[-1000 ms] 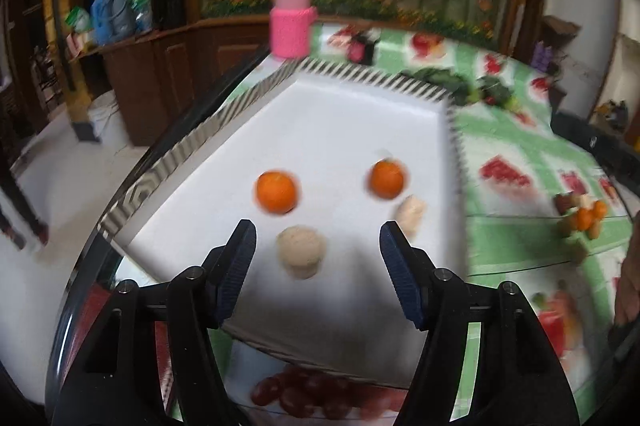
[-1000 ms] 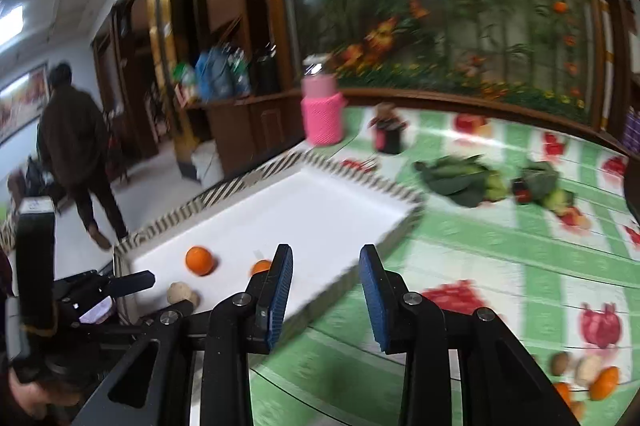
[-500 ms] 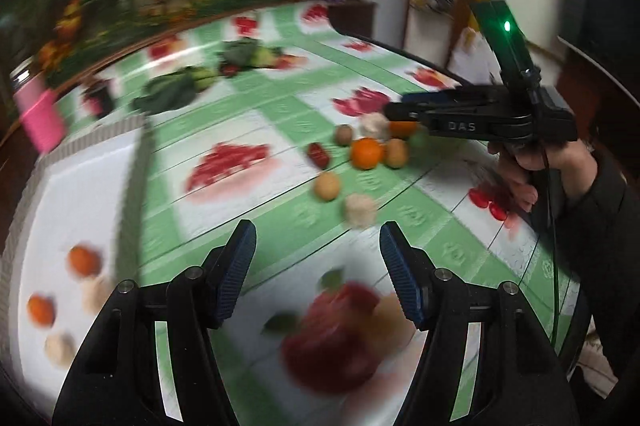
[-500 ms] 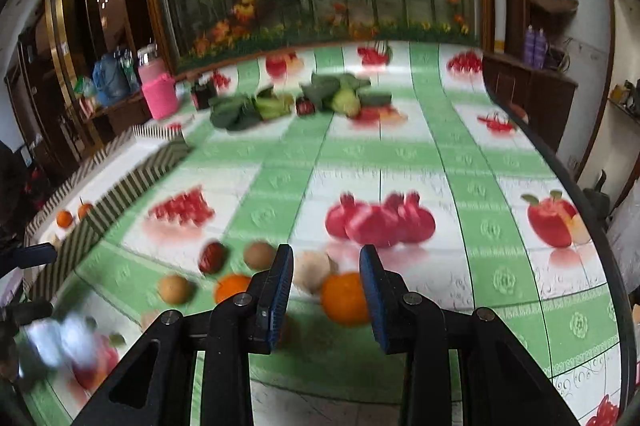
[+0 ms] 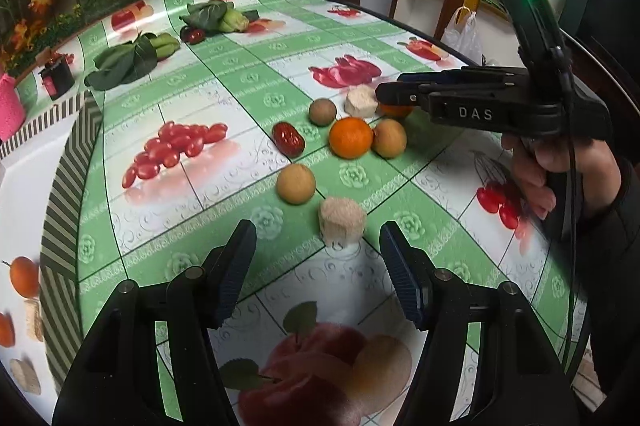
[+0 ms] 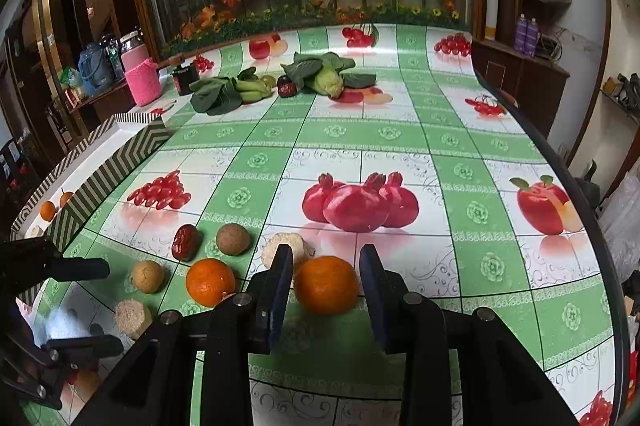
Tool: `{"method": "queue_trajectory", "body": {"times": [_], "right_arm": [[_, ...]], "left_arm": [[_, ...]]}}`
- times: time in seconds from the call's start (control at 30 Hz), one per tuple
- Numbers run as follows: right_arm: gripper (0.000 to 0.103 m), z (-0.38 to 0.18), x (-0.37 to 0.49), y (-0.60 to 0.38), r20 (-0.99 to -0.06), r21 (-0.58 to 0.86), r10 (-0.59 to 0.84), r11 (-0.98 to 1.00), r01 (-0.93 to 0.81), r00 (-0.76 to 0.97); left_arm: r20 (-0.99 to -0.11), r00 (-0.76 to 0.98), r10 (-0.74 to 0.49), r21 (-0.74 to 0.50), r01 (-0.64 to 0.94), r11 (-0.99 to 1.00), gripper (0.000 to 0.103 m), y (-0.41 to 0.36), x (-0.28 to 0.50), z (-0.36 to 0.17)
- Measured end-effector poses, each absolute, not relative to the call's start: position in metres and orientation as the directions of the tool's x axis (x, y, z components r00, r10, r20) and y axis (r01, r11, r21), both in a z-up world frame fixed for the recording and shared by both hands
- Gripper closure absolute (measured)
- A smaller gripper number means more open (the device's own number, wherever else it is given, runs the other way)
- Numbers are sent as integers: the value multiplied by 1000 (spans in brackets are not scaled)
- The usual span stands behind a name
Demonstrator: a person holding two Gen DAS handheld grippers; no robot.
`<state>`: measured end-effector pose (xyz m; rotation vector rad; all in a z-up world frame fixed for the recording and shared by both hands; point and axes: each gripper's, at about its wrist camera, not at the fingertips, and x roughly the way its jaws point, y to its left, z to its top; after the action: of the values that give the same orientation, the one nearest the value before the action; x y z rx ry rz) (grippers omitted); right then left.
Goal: Organize fruits
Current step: 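Grasp another round beige cake with the left gripper while the right grasps an orange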
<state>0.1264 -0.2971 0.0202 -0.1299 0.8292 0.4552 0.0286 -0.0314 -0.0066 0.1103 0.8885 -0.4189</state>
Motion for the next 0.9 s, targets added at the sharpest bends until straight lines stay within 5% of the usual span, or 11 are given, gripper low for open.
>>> {"method": "queue_trajectory", "body": {"times": [0.33, 0.63, 0.9], "right_arm": [[70, 16, 131, -300, -751, 103, 352, 898, -428, 559], [70, 18, 130, -299, -741, 89, 346, 900, -427, 575], [71, 23, 124, -297, -714, 89, 367, 893, -442, 596]], "left_arm": [[-770, 537, -345, -114, 416, 902, 44, -39, 34, -11], [-779, 545, -309, -93, 387, 917, 78, -46, 43, -13], [-754, 572, -321, -124, 356, 926, 78, -31, 28, -6]]}}
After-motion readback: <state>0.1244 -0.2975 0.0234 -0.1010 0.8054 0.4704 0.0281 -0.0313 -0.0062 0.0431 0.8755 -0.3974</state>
